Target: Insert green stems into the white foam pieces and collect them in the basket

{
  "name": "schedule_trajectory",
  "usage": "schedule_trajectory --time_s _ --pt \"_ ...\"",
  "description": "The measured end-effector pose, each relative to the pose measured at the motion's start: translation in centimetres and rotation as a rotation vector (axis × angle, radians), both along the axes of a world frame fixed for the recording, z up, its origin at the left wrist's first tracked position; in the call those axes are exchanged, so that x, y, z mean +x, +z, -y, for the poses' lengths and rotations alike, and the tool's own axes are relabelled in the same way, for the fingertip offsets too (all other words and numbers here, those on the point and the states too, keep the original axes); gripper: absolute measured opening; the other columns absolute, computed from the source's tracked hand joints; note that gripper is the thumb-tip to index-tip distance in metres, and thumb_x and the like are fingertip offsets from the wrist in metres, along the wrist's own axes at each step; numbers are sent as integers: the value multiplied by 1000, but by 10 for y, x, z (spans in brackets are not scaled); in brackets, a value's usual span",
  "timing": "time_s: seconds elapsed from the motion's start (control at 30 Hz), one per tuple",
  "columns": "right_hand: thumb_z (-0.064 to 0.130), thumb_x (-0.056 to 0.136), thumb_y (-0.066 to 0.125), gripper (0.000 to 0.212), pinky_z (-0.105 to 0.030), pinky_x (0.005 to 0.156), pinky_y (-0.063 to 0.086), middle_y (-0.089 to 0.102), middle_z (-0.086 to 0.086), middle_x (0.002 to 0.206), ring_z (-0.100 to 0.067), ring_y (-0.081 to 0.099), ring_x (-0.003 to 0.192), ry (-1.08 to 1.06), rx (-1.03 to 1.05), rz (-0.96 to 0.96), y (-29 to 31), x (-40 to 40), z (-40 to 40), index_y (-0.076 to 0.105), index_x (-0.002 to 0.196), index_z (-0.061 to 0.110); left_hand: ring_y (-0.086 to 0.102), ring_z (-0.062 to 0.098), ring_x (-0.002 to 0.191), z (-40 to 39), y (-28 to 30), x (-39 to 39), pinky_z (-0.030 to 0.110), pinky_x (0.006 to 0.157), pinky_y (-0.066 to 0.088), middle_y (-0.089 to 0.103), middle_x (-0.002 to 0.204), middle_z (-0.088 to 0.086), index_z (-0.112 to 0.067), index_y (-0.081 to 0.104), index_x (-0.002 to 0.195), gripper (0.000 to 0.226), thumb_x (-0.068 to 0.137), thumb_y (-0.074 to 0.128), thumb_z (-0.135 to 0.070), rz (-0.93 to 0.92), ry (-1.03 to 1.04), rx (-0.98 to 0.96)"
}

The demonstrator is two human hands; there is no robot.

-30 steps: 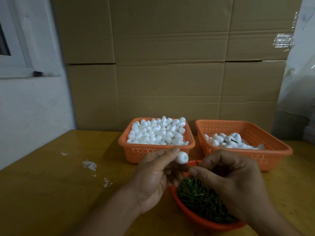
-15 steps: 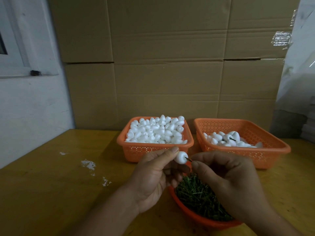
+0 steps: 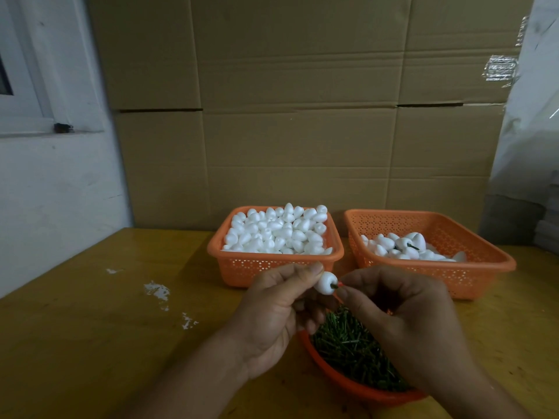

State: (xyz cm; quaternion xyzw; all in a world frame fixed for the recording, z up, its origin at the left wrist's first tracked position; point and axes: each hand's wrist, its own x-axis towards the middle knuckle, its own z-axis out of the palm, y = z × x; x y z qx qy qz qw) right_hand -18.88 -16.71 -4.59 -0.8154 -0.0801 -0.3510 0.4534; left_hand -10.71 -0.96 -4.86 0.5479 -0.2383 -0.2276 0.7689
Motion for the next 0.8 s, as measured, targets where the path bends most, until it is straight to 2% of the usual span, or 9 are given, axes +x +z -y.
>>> schedule_trajectory --time_s 0.17,0.27,0.4,0.53,0.67,0.8 --pt "25 79 81 13 -9 45 40 69 15 61 -3 61 49 -63 -54 1 -2 0 0 74 72 33 57 13 59 0 -1 0 21 48 44 68 79 12 -12 73 86 27 75 73 -37 17 -7 -9" --pt "29 79 79 10 -10 43 41 69 17 62 -4 61 49 -83 -111 1 -1 -1 -1 74 74 36 58 12 60 1 -2 1 21 49 44 68 78 7 -14 75 86 25 74 76 -36 35 -4 -13" --pt "22 79 79 15 -13 47 47 70 21 66 -4 66 55 -76 -117 0 -1 -2 -1 75 78 37 57 11 60 1 -4 2 21 50 44 68 78 8 -15 77 86 24 75 77 -36 45 7 -24" --pt "19 79 80 18 -8 48 43 70 22 66 -2 66 55 -87 -111 -11 -3 -1 -2 76 79 36 57 9 61 2 -5 2 19 51 44 68 75 5 -14 78 86 27 74 77 -38 49 13 -26" --pt "19 77 81 20 -6 48 42 69 25 65 2 65 55 -112 -104 -7 -5 1 -4 74 76 37 57 9 64 1 -5 3 19 53 44 67 77 2 -12 79 87 19 79 78 -29 69 -9 -42" --pt "17 78 82 19 -6 49 43 69 24 65 2 65 56 -99 -82 -25 -8 3 -3 74 76 35 56 8 65 3 -5 2 19 54 44 67 76 1 -14 79 85 22 73 82 -32 77 2 -42"
